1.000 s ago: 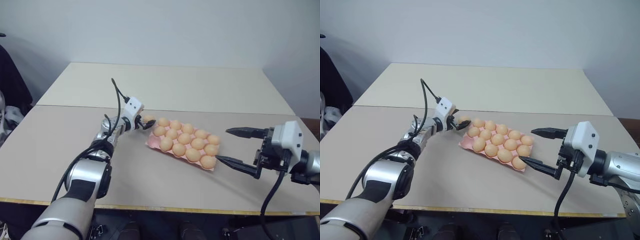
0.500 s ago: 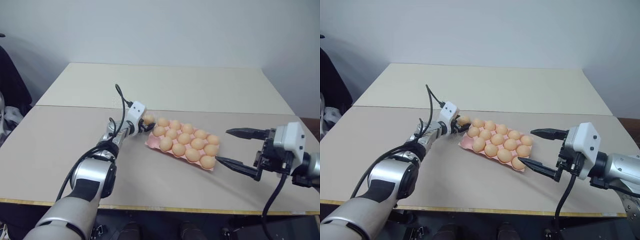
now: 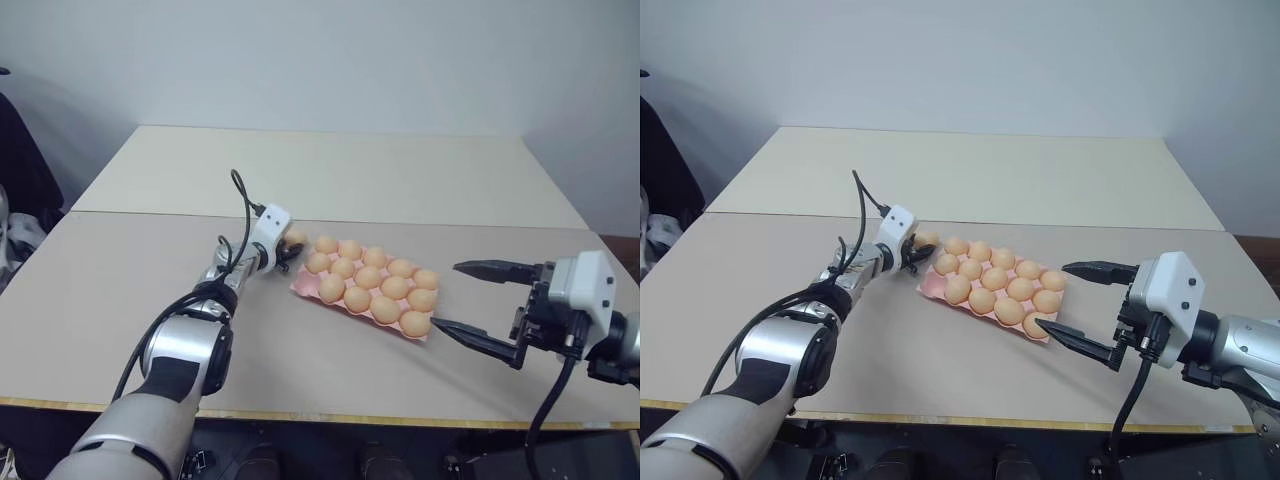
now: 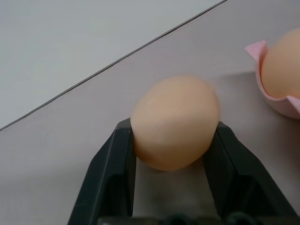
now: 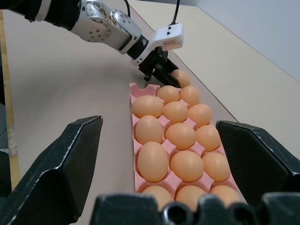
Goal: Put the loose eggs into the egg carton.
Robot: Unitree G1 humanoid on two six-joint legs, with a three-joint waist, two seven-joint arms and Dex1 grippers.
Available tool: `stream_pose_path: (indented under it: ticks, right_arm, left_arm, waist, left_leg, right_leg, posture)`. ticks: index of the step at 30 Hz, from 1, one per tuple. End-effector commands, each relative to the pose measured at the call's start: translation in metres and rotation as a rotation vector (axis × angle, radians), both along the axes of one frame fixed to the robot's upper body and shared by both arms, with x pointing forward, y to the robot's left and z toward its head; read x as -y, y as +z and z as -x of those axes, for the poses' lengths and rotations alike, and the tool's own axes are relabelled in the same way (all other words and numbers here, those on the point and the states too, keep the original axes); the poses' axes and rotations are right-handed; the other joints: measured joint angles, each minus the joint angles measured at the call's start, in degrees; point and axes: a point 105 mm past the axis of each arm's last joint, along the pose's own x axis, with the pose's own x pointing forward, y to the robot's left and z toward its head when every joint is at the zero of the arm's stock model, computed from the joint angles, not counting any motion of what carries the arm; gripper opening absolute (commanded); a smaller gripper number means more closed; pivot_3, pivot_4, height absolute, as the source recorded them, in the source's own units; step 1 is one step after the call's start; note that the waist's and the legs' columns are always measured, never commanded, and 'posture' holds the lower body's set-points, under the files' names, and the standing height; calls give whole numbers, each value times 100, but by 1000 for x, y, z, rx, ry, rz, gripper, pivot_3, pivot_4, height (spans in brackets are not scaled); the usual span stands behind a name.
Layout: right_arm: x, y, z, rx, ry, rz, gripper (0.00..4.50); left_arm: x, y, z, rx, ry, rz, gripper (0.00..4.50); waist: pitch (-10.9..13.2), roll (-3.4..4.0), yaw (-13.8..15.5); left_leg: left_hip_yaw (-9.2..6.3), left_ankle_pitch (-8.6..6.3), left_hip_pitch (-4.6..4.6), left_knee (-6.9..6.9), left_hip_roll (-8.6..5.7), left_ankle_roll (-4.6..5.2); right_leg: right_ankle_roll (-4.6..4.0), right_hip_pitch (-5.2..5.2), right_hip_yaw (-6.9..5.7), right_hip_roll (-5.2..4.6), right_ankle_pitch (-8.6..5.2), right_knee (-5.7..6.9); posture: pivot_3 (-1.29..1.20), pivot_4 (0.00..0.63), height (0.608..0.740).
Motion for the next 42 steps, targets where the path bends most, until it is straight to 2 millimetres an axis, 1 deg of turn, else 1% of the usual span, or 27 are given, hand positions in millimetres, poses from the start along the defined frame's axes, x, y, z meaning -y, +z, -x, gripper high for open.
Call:
stream_pose_path:
  ticks: [1,4,7,9,12,15,18,21,24,27,31,33,34,36,40,42]
  right_arm:
    - [-2,9,1,42,4,-7,4500]
    - [-3,8,-1,42,7,-14,4500]
    - [-3,8,-1,41,11,-18,4500]
    - [-3,7,-2,39,13,-19,4500]
    - [-4,6,-3,35,25,-21,4500]
    - [-5,7,-5,36,35,-21,4500]
    - [-6,8,-7,38,43,-20,4500]
    - [-6,8,-6,38,46,-19,4500]
    - [-6,8,-5,37,45,-17,4500]
    - [-5,7,-4,34,42,-15,4500]
    - [-6,7,-4,36,40,-16,4500]
    - [-6,7,-4,38,40,-16,4500]
    - [-6,7,-5,38,40,-16,4500]
    - [-6,7,-5,39,40,-16,4500]
    - [-6,7,-6,41,40,-18,4500]
    - [-6,7,-6,41,42,-20,4500]
  left_arm:
    - [-12,24,-2,79,-31,23,1764]
    - [-26,39,1,120,-74,32,1764]
    - [-35,53,7,150,-154,56,1764]
    - [-36,64,18,156,-274,78,1764]
    - [-31,70,40,137,-503,71,1764]
    - [-23,68,54,121,-633,64,1764]
    - [-13,58,66,93,-738,25,1764]
    - [-9,47,71,71,-769,-17,1764]
    - [-7,41,76,54,-798,-31,1764]
    - [0,32,81,38,-831,-34,1764]
    - [9,24,81,33,-826,-52,1764]
    - [12,23,80,30,-814,-51,2446]
    - [13,23,79,31,-811,-56,2687]
    - [14,25,76,46,-795,-63,3332]
    - [11,32,74,89,-778,-80,4479]
    - [8,38,77,101,-787,-77,4479]
  waist:
    - [0,0,1]
    - [0,0,1]
    - [0,0,8]
    - [0,0,9]
    - [-1,2,17]
    - [-1,2,18]
    - [-1,2,15]
    - [-1,2,13]
    - [-1,2,4]
    - [-1,2,7]
    - [-1,2,11]
    - [-1,2,11]
    - [-1,1,11]
    - [-1,2,11]
    - [-1,1,3]
    - [-1,2,3]
  left_leg:
    - [0,0,0,0,0,0]
    - [0,0,0,0,0,-1]
    - [0,0,-2,0,0,-1]
    - [1,1,-2,0,0,-1]
    - [1,1,-2,0,1,-2]
    - [1,2,-2,0,1,-2]
    - [0,2,-1,1,2,-2]
    - [0,2,-2,1,3,-2]
    - [0,2,-2,1,2,-2]
    - [0,2,-1,1,3,-1]
    - [0,2,-2,3,2,-1]
    - [-1,2,-2,3,2,-1]
    - [-1,2,-2,3,2,-1]
    - [-1,2,-2,3,2,-1]
    - [-1,2,-1,3,3,-1]
    - [-1,2,-1,3,2,-1]
  right_leg:
    - [0,0,0,0,0,1]
    - [0,0,0,0,0,0]
    - [0,-1,0,0,0,0]
    - [0,-1,-1,-1,0,0]
    - [0,-1,-2,-1,0,0]
    - [0,0,-2,-1,0,0]
    - [0,0,-1,0,0,1]
    - [0,0,-1,0,0,0]
    - [0,0,-1,0,0,1]
    - [0,0,-1,0,0,2]
    - [0,0,-1,0,0,2]
    - [0,0,-1,0,0,2]
    - [0,0,-1,0,0,2]
    - [0,0,-1,0,0,2]
    - [0,0,0,0,0,2]
    - [0,0,0,0,0,2]
  posture:
    - [0,150,740]
    - [0,150,740]
    - [0,150,740]
    - [0,150,740]
    - [0,150,740]
    - [0,150,740]
    - [0,150,740]
    - [0,150,740]
    - [0,150,740]
    - [0,150,740]
    - [0,150,740]
    - [0,150,740]
    - [0,150,740]
    - [0,150,740]
    - [0,150,740]
    - [0,150,740]
